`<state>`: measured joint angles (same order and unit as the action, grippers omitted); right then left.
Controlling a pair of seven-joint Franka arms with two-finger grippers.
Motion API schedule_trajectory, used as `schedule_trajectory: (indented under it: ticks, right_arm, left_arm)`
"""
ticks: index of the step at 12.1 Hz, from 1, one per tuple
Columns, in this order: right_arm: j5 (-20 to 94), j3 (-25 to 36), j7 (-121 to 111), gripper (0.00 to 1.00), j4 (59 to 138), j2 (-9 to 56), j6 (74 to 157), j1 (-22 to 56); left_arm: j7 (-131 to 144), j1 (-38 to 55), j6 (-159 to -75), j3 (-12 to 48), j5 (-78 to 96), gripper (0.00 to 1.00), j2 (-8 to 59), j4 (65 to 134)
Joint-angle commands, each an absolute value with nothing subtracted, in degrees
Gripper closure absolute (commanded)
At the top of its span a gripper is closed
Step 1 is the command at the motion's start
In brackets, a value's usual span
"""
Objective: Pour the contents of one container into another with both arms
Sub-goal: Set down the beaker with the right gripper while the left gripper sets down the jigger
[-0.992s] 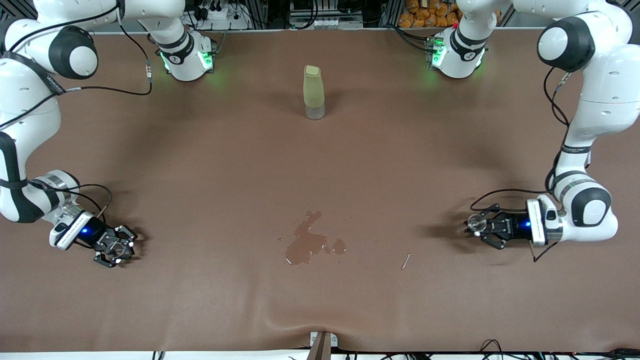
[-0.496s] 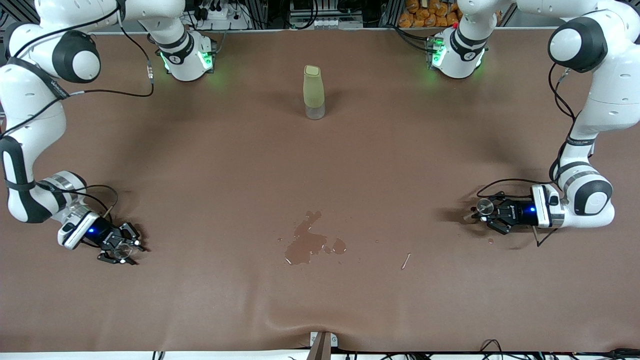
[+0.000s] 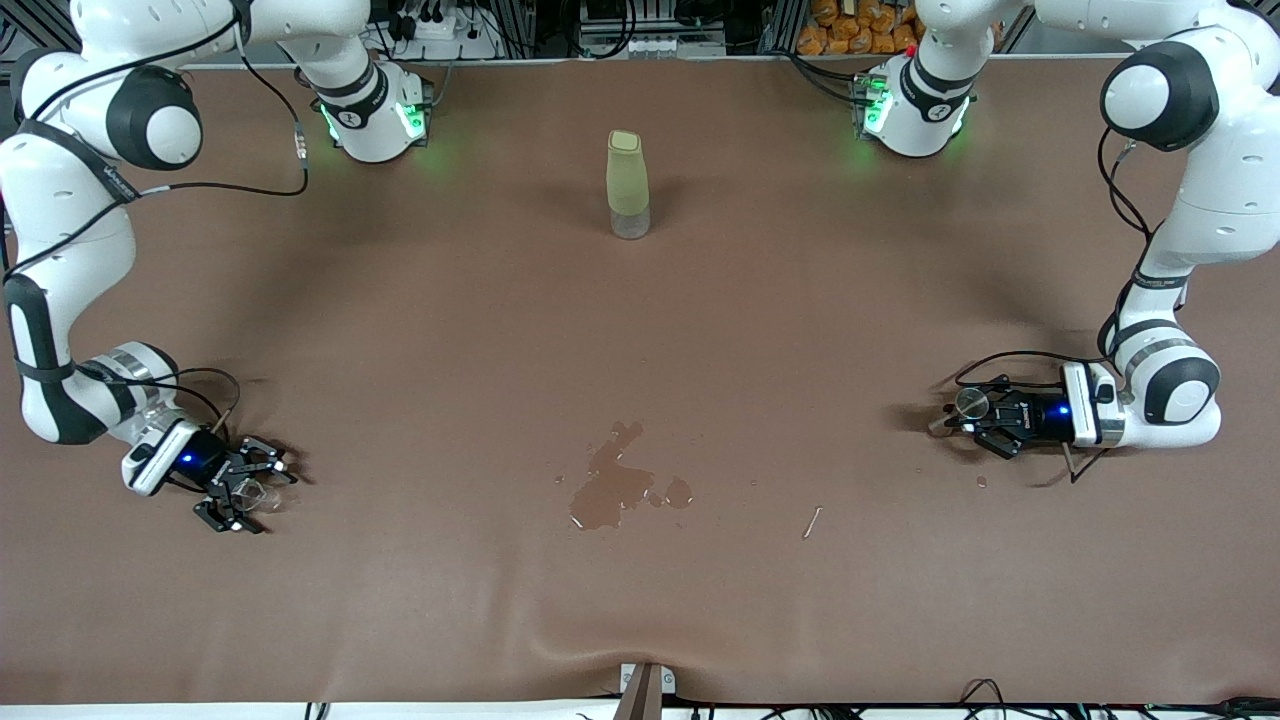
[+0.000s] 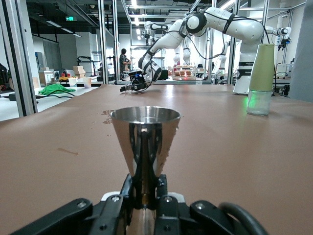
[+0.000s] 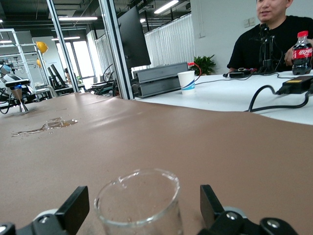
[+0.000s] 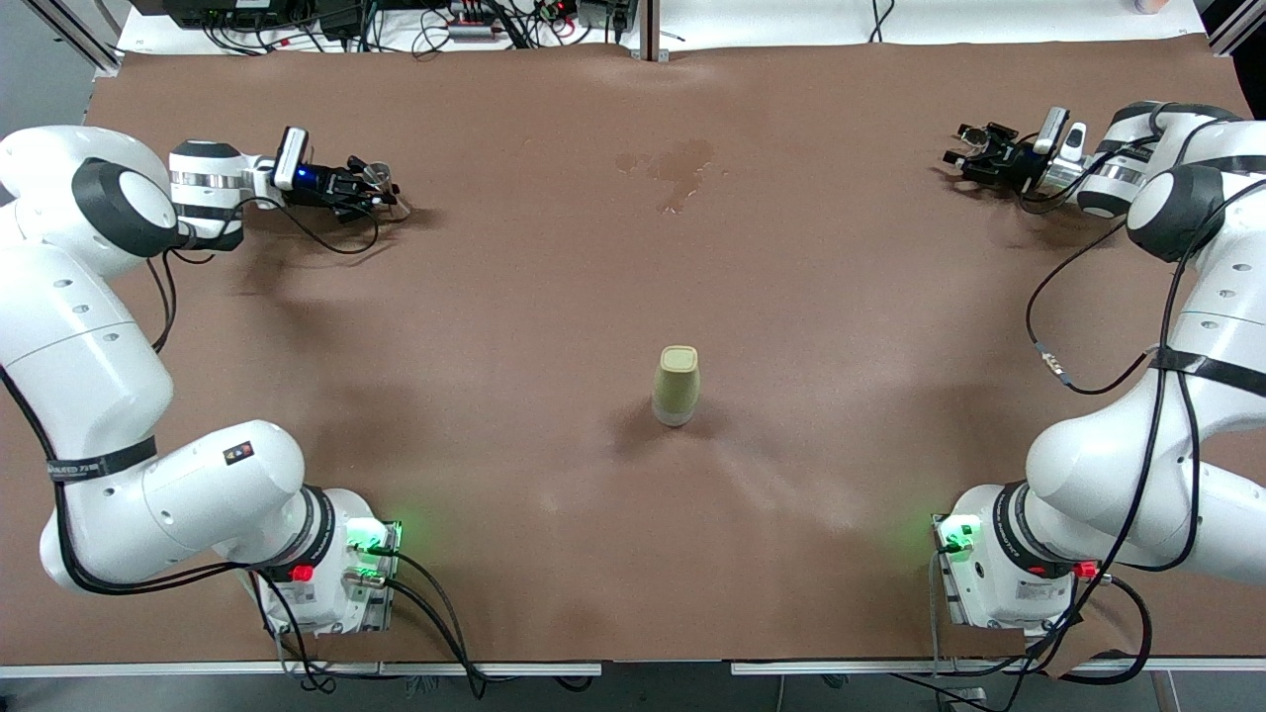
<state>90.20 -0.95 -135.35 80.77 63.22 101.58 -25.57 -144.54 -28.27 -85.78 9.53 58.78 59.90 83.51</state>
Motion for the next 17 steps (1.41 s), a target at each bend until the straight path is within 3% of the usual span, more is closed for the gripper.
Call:
schedule_trajectory:
  ticks: [1, 4, 5, 6, 10, 13, 17]
  right_arm:
    - [88.17, -1.41, -133.42, 0.00, 80.77, 61.26, 100.20, -27.85]
    - [82.65, -0.97, -126.68, 0.00, 80.68, 57.24, 98.26, -28.74]
    - [80.79, -0.97, -123.87, 0.00, 80.68, 55.22, 98.26, -28.91]
    - [79.03, -0.97, -121.40, 0.00, 80.68, 53.54, 98.35, -28.92]
    - [71.57, -0.44, -108.07, 0.00, 80.25, 47.48, 98.88, -26.82]
    - [66.46, -0.53, -98.73, 0.00, 80.59, 41.07, 102.64, -23.65]
    - [58.65, -0.53, -86.79, 0.00, 80.86, 33.95, 106.17, -19.18]
  left_arm:
    - [-145.02, -29.00, -84.64, 10.20, 57.92, 0.73, 60.55, 83.41]
    - [-144.76, -28.83, -84.73, 10.20, 58.01, 0.72, 61.00, 83.14]
    - [-144.67, -28.83, -84.73, 10.20, 58.18, 0.56, 61.00, 83.14]
    - [-143.80, -28.92, -84.73, 10.20, 58.18, 0.01, 61.00, 83.06]
    - [-132.83, -29.97, -84.64, 7.48, 53.11, 0.00, 59.68, 81.66]
    - [-124.05, -31.55, -84.64, 1.26, 46.60, 0.00, 58.45, 76.58]
    - [-101.66, -30.24, -85.69, -1.32, 39.30, 0.00, 52.66, 73.04]
